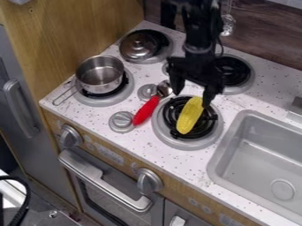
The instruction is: Moves the yellow object to the right burner
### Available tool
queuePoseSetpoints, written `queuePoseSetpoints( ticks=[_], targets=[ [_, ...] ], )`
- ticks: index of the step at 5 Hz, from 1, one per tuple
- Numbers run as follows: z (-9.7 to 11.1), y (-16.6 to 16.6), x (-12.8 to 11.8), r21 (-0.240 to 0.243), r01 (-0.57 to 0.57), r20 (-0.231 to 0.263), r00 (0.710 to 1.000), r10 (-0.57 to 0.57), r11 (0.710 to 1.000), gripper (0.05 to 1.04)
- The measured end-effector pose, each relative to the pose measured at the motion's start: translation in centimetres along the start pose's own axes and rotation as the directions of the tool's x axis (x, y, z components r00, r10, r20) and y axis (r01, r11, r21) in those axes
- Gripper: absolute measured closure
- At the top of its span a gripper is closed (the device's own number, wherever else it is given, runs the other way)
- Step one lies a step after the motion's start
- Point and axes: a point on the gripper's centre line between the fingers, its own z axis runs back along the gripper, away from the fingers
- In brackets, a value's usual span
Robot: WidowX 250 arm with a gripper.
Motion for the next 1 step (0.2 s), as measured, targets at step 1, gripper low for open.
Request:
queuePoseSetpoints(
  ticks=[1],
  targets=[
    [1.00,0.79,-0.47,-0.010,-0.006,0.007,1.000,0.007,1.000,0.087]
  ],
)
